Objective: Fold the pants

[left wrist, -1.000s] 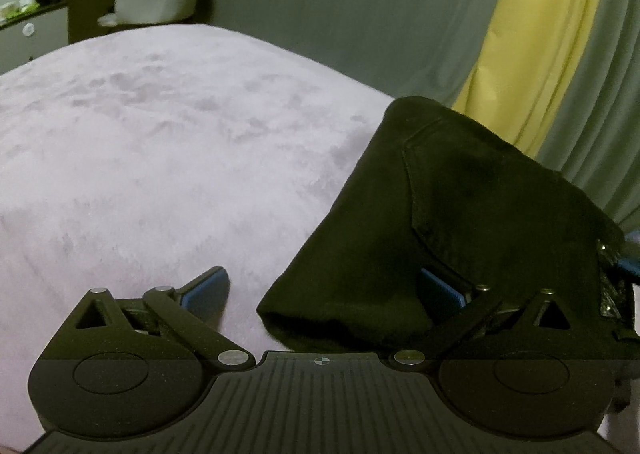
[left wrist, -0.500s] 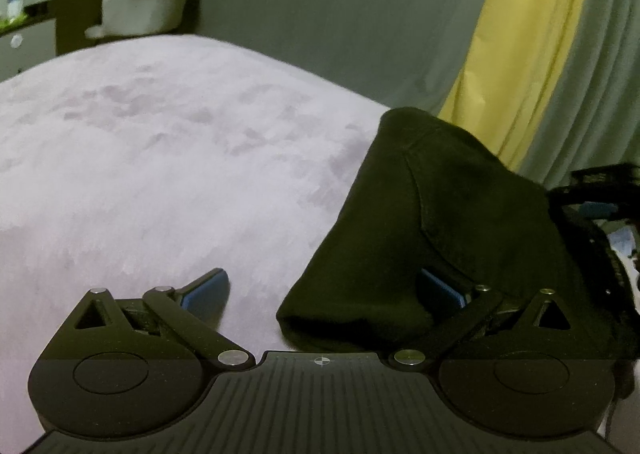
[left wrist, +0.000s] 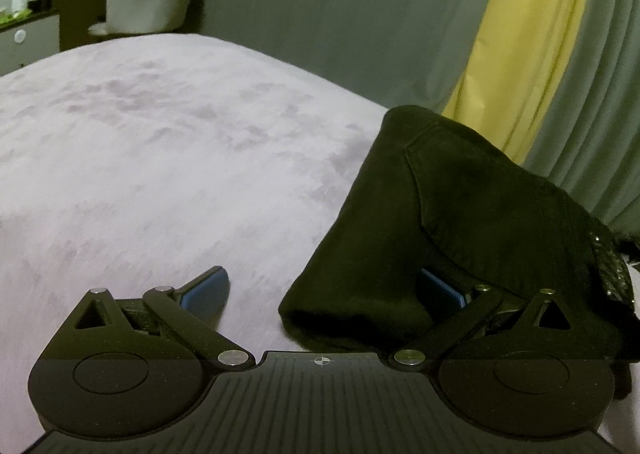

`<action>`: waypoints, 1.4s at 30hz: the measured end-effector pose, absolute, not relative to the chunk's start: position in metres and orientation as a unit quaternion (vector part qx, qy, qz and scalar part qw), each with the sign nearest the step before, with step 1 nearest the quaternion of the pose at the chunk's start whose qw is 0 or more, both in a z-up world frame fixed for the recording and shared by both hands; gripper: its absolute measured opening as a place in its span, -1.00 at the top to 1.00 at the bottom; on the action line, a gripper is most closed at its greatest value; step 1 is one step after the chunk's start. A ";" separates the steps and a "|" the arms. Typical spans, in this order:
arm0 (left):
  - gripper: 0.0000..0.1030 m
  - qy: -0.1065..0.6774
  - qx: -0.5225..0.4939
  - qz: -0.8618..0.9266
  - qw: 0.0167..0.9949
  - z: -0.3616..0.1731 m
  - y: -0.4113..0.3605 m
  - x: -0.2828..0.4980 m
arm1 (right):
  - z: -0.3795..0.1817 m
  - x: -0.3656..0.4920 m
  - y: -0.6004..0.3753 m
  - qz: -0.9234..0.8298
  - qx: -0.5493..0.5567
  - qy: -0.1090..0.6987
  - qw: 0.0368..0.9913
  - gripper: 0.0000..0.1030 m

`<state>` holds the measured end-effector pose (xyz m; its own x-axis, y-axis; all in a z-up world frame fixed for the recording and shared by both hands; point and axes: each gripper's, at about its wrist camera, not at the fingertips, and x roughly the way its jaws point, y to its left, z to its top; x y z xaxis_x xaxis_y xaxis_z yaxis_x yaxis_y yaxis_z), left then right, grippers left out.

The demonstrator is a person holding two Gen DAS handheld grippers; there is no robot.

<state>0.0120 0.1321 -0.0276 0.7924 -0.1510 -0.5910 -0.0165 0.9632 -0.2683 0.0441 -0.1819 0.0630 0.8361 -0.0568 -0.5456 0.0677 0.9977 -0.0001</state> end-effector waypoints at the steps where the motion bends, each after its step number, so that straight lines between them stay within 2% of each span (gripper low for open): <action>1: -1.00 0.320 -0.132 -0.034 0.938 -0.028 0.131 0.012 | 0.060 0.027 -0.186 -0.039 0.013 0.284 0.958 -0.59; 5: -1.00 0.319 -0.135 -0.029 0.938 -0.028 0.130 0.008 | 0.029 -0.011 -0.218 -0.096 0.031 0.327 0.940 -0.68; 7: -1.00 0.320 -0.139 -0.026 0.937 -0.028 0.130 0.005 | 0.014 -0.015 -0.246 -0.086 0.110 0.332 0.933 -0.92; 9: -1.00 0.321 -0.146 -0.020 0.936 -0.027 0.131 0.002 | 0.001 -0.011 -0.270 -0.084 0.211 0.342 0.912 -0.92; 11: -1.00 0.322 -0.150 -0.014 0.935 -0.027 0.131 -0.002 | -0.006 -0.011 -0.275 -0.083 0.246 0.342 0.903 -0.92; 17: -1.00 0.311 -0.129 -0.015 0.941 -0.020 0.130 -0.017 | 0.007 -0.034 -0.255 -0.131 0.154 0.325 0.924 -0.92; 21: -1.00 0.321 -0.118 -0.029 0.939 -0.016 0.130 -0.027 | 0.007 -0.043 -0.266 -0.144 0.199 0.335 0.910 -0.92; 27: -1.00 0.345 -0.047 -0.027 0.937 -0.014 0.115 -0.044 | 0.001 -0.044 -0.252 -0.188 0.172 0.375 0.891 -0.92; 34: -1.00 0.353 -0.016 -0.016 0.935 -0.011 0.111 -0.053 | 0.002 -0.053 -0.210 -0.125 0.096 0.373 0.914 -0.92; 42: -1.00 0.365 -0.050 -0.023 0.929 -0.009 0.124 -0.050 | 0.000 -0.066 -0.173 -0.062 0.051 0.359 0.930 -0.92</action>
<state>-0.0501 0.1239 -0.0089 0.7328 -0.0795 -0.6758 0.0067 0.9939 -0.1097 -0.0655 -0.1732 0.0002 0.7347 -0.0792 -0.6737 0.1530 0.9869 0.0509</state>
